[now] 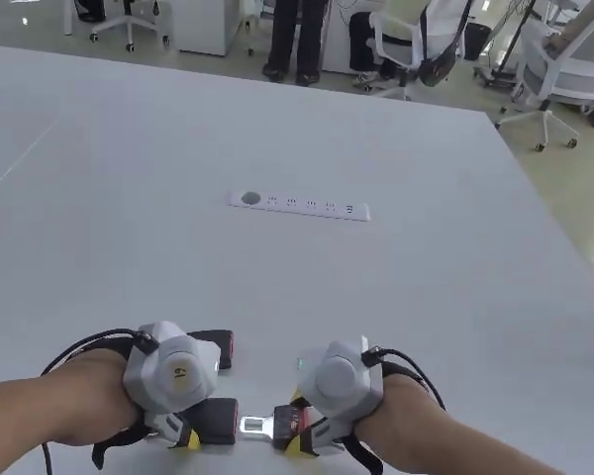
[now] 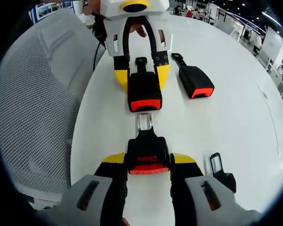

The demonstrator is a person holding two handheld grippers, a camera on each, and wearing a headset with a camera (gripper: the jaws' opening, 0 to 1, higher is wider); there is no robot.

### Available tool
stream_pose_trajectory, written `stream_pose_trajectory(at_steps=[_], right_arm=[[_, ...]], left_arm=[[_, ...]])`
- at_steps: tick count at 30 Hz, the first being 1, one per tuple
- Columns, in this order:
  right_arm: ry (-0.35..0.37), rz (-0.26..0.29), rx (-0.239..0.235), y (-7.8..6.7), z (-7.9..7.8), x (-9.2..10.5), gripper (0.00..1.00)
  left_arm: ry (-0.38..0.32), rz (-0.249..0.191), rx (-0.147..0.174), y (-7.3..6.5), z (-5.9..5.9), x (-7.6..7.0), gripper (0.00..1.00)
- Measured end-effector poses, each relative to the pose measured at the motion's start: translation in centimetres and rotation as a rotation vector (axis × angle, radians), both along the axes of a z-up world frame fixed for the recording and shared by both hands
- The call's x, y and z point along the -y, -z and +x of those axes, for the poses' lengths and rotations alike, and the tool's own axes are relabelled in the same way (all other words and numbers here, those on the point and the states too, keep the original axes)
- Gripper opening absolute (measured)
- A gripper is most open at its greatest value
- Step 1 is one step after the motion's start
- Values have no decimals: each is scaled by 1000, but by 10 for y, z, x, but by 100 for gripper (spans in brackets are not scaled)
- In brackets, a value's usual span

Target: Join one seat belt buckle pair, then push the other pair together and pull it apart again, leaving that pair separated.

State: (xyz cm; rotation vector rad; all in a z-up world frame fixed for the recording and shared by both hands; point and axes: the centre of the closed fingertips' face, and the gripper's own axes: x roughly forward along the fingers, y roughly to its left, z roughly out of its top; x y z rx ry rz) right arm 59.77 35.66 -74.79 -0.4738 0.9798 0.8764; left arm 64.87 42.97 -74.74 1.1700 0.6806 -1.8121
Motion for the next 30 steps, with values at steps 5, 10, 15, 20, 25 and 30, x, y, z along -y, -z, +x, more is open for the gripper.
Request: stream_pose_trajectory(at_steps=[5,10,15,20,25,30], right_arm=[[14,-6,6,0,4,-2,33],[4,-13,15,-3,6,-4,33],[-4,-12,26,-1,10,-9,33],[-14,-5,38,-2,13,-13,33],[-13,-3,38,-1,14,-12,32],[-5,0,27,-1,14,-13,32]], left_arm=[[-5,2,0,0,0,0,34],[-5,4,0,0,0,0,34],[-4,2,-1,0,0,0,34],[-6,-6,-4,0,0,0,34],[-1,-12,-14,1,1,0,33],[9,-17,-18,1,0,0,33]])
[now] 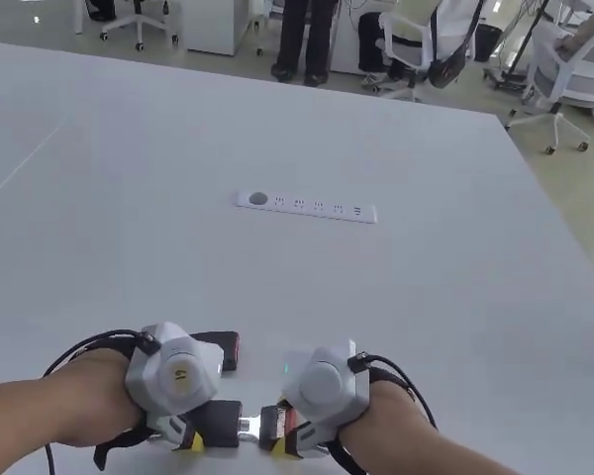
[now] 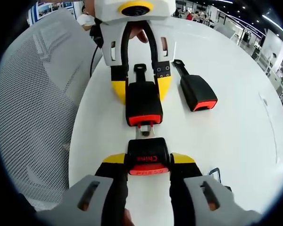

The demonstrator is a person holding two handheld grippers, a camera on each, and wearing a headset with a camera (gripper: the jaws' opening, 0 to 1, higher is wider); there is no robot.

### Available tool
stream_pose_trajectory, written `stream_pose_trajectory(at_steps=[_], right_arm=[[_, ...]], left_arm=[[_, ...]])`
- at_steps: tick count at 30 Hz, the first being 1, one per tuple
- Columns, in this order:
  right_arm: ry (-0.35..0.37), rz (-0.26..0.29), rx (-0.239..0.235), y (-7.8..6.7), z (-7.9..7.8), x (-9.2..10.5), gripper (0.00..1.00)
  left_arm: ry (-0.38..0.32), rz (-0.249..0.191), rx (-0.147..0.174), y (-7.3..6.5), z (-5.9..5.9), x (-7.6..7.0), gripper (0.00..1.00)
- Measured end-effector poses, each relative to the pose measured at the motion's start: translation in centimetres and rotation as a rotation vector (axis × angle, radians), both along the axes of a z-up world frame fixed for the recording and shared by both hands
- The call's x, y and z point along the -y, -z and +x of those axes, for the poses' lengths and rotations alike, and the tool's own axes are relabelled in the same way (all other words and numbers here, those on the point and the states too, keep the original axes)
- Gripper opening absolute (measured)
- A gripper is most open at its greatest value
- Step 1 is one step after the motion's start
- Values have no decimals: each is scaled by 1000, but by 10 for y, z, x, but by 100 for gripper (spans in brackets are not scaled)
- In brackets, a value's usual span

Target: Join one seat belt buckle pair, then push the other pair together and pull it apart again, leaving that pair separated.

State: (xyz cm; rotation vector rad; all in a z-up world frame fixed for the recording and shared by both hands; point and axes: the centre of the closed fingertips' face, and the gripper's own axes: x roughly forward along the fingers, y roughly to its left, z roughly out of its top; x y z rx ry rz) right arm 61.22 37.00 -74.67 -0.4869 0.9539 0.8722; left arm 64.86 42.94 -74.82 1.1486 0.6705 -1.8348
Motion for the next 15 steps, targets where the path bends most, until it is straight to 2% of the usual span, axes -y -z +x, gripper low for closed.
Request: stream_pose_trajectory(at_steps=[7,15], right_arm=[[0,0,9,-1,1,-4,31],[-4,9,22,0,9,-17,31]], left_arm=[[9,-9,-7,0,0,0,33],[18,-3,3,-1,0,0,33]])
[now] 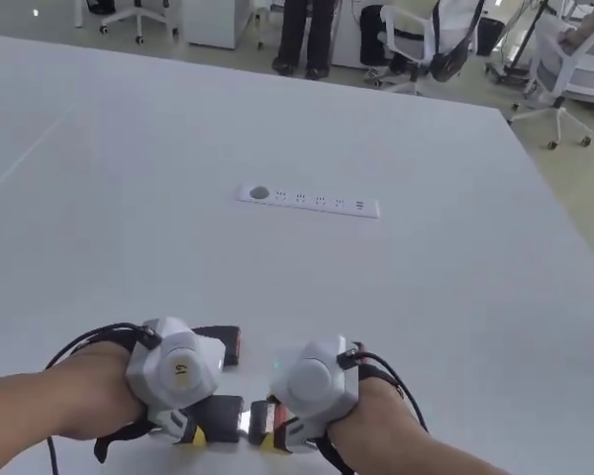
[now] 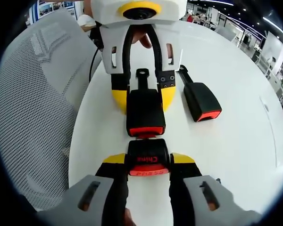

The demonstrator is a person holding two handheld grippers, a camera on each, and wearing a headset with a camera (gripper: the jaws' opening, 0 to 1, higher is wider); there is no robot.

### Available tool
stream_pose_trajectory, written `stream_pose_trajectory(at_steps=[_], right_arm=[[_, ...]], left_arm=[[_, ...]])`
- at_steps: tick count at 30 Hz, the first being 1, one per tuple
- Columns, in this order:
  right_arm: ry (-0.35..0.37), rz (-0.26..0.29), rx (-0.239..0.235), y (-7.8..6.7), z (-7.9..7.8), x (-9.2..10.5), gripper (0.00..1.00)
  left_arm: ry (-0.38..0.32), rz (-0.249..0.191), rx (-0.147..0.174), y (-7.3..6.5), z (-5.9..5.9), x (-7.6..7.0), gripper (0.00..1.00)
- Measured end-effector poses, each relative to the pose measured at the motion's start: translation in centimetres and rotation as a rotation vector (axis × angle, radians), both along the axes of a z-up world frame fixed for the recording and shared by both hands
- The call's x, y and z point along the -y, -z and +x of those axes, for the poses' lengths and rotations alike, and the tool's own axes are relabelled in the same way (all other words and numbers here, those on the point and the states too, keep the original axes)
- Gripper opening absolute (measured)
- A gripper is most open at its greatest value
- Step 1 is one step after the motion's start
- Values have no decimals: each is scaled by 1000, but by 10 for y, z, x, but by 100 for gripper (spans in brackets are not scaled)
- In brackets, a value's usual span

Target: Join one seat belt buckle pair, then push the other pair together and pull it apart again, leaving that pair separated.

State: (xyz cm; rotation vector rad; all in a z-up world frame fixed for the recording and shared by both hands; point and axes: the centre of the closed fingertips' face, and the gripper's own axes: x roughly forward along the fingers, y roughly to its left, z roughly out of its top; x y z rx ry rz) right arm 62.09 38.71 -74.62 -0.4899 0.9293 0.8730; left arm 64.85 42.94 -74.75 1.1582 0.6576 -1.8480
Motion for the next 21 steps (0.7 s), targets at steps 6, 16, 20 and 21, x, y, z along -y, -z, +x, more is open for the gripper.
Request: stream_pose_trajectory(at_steps=[6,16,20,21], right_arm=[[-30,22,-10,1,1,-6,31],[-2,8,-9,2,4,-1,31],[-4,6,-10,2,5,-1,31],[-4,6,-10,2,5,0,31]], left_arm=[[-5,4,4,1,0,-2,32],[-5,-6,-6,0,0,-1,32],[-7,-2,-5,0,0,-1,32],[-8,-4,-6,0,0,-1,32]])
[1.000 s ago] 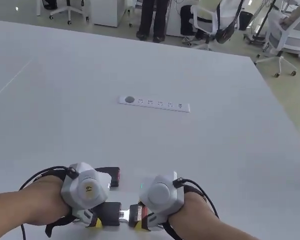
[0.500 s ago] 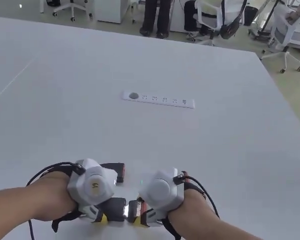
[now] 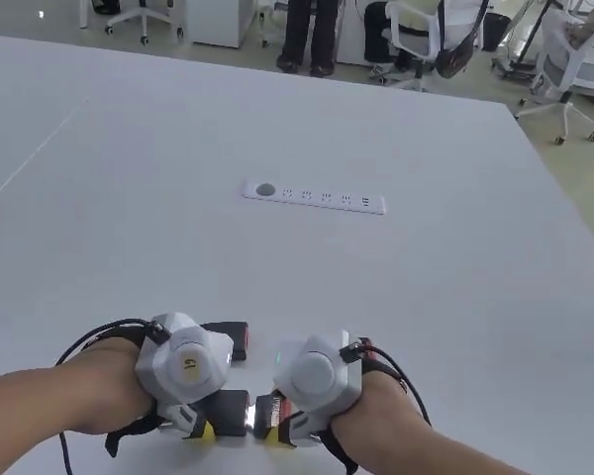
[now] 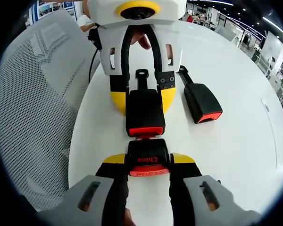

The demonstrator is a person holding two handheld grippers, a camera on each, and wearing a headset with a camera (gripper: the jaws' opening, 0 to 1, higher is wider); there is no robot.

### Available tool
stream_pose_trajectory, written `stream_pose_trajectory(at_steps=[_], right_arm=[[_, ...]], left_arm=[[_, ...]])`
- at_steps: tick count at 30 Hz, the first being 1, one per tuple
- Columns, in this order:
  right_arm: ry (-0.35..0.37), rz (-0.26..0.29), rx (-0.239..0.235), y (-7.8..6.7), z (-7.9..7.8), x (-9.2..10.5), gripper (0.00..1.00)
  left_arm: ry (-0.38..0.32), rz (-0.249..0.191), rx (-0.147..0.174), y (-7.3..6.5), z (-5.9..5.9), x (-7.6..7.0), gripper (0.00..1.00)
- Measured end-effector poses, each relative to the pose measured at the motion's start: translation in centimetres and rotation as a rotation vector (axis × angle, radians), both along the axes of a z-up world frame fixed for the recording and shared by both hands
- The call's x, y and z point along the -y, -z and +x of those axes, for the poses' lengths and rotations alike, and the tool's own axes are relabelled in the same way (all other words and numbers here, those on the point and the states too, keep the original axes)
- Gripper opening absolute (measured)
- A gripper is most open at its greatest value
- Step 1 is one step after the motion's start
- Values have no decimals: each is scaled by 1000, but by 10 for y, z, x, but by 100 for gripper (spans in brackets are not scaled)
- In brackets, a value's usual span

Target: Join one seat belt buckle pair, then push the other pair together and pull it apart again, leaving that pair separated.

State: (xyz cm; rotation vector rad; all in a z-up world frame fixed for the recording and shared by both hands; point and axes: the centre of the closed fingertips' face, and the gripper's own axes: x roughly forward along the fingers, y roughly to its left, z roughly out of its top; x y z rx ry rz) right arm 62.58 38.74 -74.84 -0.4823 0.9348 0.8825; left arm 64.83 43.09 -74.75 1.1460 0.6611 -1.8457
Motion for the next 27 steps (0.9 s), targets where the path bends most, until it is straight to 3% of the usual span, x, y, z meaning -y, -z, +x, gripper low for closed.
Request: stream_pose_trajectory(at_steps=[5,12,27], right_arm=[[-14,-9,12,-1,-2,1,31],[-1,-4,4,-3,0,2,30],[10,-7,-4,-4,-4,1,31]], left_arm=[[2,-2,6,0,2,-1,32],[-9,-20,-18,0,3,-2,32],[-28,-41,-38,-1,3,-2,32]])
